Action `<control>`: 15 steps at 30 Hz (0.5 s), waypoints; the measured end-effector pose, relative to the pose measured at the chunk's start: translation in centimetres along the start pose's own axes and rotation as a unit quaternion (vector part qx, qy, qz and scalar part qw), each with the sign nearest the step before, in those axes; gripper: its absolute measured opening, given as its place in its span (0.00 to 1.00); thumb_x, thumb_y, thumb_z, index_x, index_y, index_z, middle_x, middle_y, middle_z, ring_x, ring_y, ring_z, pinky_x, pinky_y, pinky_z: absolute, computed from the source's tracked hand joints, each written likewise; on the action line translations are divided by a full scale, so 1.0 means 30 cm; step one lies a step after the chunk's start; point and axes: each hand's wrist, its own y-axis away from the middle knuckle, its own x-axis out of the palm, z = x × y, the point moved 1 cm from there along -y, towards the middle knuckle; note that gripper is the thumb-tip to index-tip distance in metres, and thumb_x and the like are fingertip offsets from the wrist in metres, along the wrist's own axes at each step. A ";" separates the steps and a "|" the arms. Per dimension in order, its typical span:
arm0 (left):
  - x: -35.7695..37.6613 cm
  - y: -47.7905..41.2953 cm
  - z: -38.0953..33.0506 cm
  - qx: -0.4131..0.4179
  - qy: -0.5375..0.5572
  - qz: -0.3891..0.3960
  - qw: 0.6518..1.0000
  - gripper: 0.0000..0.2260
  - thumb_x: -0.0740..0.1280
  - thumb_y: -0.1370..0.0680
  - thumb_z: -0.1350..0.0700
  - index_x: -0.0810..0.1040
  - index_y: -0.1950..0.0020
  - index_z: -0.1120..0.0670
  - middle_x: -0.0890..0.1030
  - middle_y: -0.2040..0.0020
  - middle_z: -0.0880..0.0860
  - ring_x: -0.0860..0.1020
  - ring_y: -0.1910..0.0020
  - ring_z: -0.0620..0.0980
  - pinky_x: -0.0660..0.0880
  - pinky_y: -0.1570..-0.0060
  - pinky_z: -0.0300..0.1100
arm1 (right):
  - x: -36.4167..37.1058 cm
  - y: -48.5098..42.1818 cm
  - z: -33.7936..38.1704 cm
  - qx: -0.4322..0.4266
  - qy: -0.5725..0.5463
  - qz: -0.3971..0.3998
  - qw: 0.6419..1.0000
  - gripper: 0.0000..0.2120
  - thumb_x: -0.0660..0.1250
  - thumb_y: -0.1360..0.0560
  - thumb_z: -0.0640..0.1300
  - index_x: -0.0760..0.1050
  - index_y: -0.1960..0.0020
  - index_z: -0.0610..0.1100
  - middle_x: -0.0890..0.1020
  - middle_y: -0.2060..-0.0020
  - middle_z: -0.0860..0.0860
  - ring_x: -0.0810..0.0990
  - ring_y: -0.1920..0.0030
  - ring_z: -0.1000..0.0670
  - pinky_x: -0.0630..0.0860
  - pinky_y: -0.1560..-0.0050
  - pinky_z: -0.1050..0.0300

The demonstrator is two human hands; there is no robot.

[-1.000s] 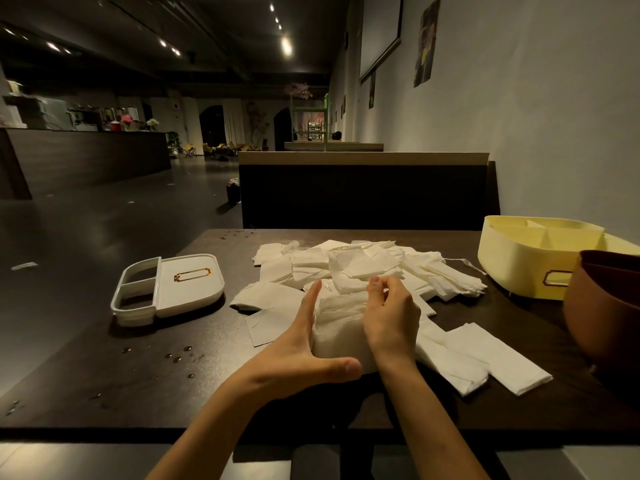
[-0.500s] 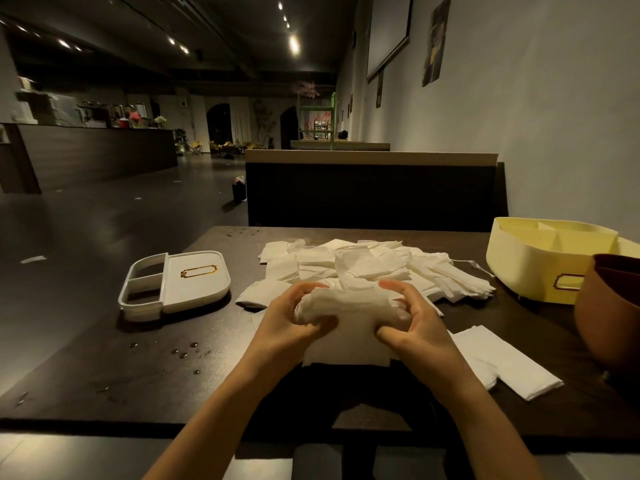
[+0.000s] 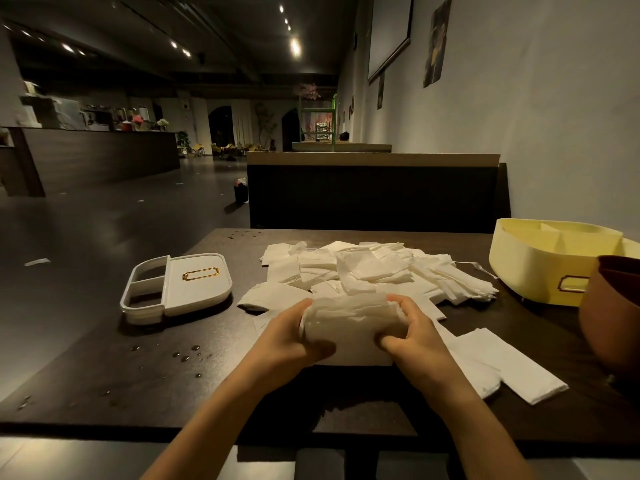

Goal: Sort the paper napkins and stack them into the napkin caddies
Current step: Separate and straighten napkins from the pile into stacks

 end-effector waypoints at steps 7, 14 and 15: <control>0.066 -0.008 -0.055 -0.060 0.109 -0.100 0.987 0.09 0.71 0.28 0.48 0.76 0.50 0.45 0.80 0.53 0.43 0.79 0.54 0.41 0.76 0.58 0.34 | 0.061 -0.045 0.040 0.073 -0.064 -0.153 0.983 0.11 0.66 0.27 0.57 0.73 0.50 0.52 0.78 0.50 0.49 0.78 0.49 0.46 0.78 0.47 0.42; 0.116 -0.048 -0.047 -0.113 0.099 -0.240 0.959 0.10 0.64 0.22 0.46 0.81 0.52 0.50 0.82 0.52 0.49 0.79 0.51 0.49 0.78 0.48 0.50 | 0.101 -0.064 0.067 0.051 0.042 -0.272 0.960 0.12 0.68 0.26 0.51 0.72 0.53 0.43 0.76 0.59 0.51 0.75 0.54 0.49 0.68 0.55 0.59; 0.114 -0.052 -0.044 -0.115 0.101 -0.246 0.957 0.09 0.64 0.22 0.48 0.81 0.51 0.50 0.82 0.51 0.50 0.79 0.51 0.50 0.78 0.48 0.51 | 0.099 -0.067 0.064 0.049 0.045 -0.277 0.959 0.09 0.67 0.26 0.47 0.72 0.53 0.43 0.76 0.59 0.51 0.75 0.54 0.48 0.67 0.56 0.60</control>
